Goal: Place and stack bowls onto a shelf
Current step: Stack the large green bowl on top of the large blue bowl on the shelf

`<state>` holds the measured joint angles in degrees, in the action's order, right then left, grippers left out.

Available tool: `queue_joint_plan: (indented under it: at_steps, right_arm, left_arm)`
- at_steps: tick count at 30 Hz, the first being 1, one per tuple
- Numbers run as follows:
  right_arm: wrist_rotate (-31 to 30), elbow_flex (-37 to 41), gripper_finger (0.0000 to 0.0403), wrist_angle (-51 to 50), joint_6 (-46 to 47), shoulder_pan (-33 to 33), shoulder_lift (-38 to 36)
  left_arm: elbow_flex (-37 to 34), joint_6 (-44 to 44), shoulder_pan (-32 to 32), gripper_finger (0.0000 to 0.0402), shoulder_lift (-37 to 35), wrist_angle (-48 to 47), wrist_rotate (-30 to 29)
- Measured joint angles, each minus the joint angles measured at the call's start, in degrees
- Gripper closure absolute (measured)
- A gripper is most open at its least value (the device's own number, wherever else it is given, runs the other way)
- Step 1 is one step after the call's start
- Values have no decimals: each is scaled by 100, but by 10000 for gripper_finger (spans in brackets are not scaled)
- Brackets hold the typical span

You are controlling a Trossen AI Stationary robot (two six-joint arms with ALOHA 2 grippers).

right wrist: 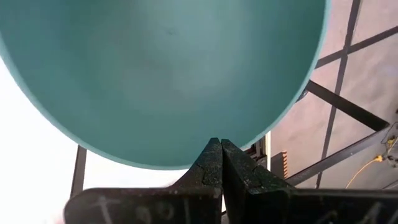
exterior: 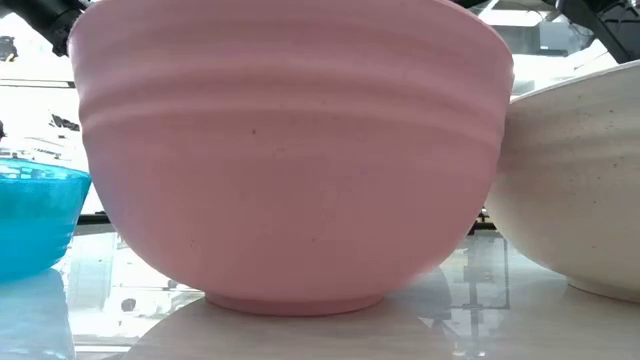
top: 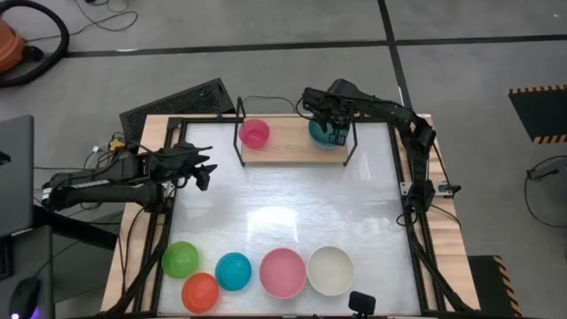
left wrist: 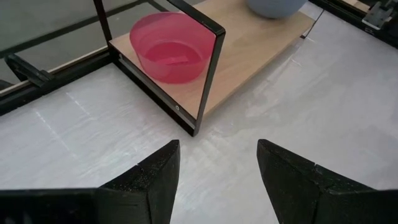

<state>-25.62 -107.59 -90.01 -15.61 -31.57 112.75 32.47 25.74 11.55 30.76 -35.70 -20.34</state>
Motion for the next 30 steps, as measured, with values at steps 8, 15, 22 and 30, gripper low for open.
queue_joint_plan:
  at_steps: [8,15,22,30]
  right_arm:
    - [26,0,386,-1,-666,285,0]
    - [-267,0,386,-1,-1692,699,0]
    - [-692,0,386,-1,-1959,806,0]
    - [-926,0,386,-3,-2500,762,0]
  left_arm:
    - [0,2,0,203,0,4,-66]
    - [0,11,0,203,0,2,-94]
    - [0,36,0,203,0,2,-28]
    - [0,85,0,203,-2,2,-23]
